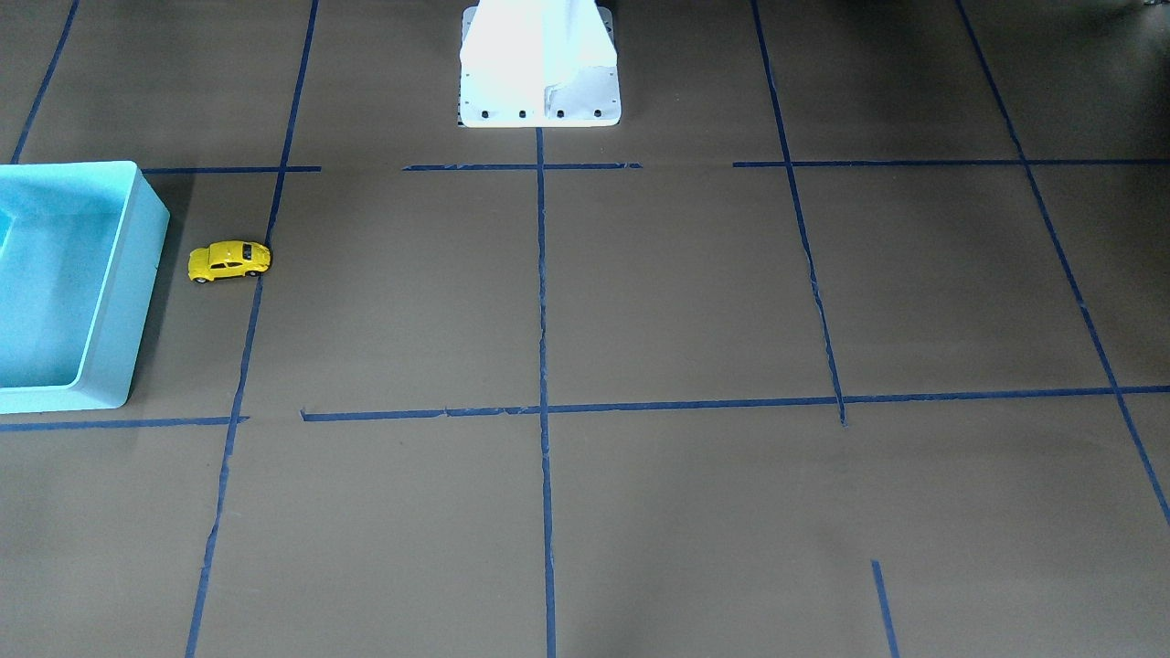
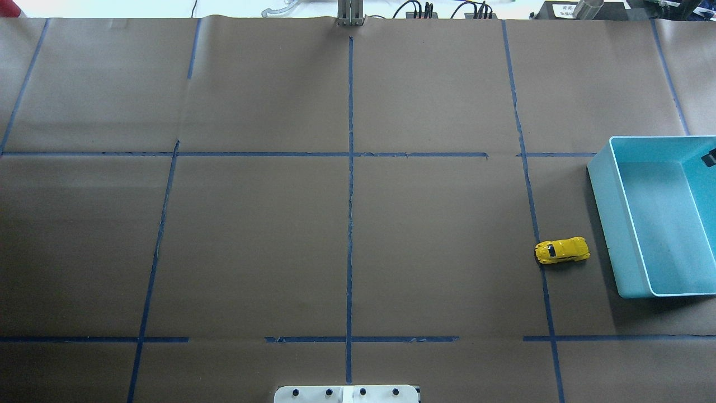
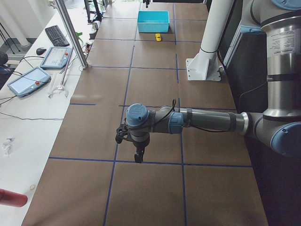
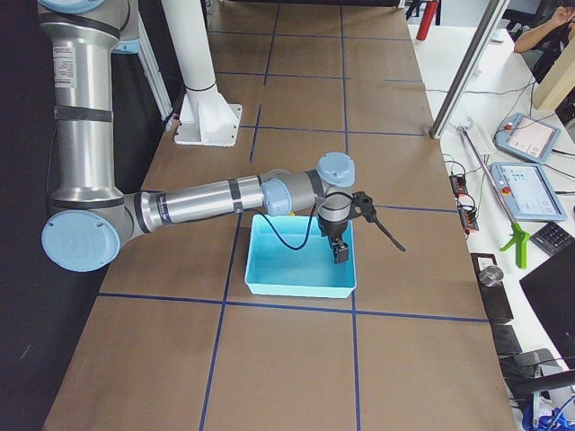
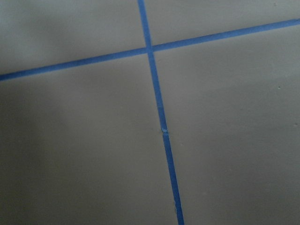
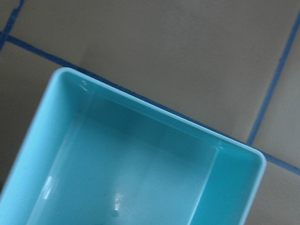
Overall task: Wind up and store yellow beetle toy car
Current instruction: 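Move the right gripper down to the car beside the blue bin, then close the right gripper on the yellow car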
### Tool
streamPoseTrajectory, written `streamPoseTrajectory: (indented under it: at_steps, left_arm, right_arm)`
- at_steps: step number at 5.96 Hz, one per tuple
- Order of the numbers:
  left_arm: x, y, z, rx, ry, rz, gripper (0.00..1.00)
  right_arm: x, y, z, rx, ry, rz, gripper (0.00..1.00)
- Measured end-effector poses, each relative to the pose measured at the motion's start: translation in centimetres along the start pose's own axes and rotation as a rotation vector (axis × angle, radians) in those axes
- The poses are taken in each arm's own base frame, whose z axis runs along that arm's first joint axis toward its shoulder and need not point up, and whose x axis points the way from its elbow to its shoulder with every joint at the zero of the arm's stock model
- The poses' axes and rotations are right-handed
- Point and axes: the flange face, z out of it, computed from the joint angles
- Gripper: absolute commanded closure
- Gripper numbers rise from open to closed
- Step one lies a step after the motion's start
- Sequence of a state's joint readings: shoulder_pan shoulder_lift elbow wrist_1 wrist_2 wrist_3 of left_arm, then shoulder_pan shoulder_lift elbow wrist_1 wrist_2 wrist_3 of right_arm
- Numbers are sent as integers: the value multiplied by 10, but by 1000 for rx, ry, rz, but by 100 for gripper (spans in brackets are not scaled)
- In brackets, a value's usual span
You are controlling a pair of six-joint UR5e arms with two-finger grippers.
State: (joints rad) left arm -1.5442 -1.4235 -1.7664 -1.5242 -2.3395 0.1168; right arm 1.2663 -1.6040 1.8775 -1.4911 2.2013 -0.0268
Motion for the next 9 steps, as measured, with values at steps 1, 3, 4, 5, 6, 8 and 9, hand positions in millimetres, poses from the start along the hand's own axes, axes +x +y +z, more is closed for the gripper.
streamPoseTrajectory:
  at_steps: [1,3,4,5,6,8,9]
  left_arm:
    - [-10,5,2,-7,3,-27,0]
    - [-26,11,12,-28,6,-63,0]
    - [-30,13,15,-35,8,-71,0]
    - [-31,13,16,-36,9,-74,0]
    - [-31,12,16,-35,9,-74,0]
    - [-32,13,17,-36,10,-76,0]
    - [-32,13,17,-37,11,-77,0]
  right_arm:
    - [-60,-7,-1,6,-21,-125,0]
    - [-198,-21,27,-23,-110,-448,0]
    - [-240,-17,46,-40,-100,-623,0]
    - [-262,-12,61,-51,-63,-780,0]
    - [-275,-8,75,-65,-25,-930,0]
    - [-276,-6,110,-123,12,-1158,0]
    - [-274,-5,119,-140,17,-1197,0]
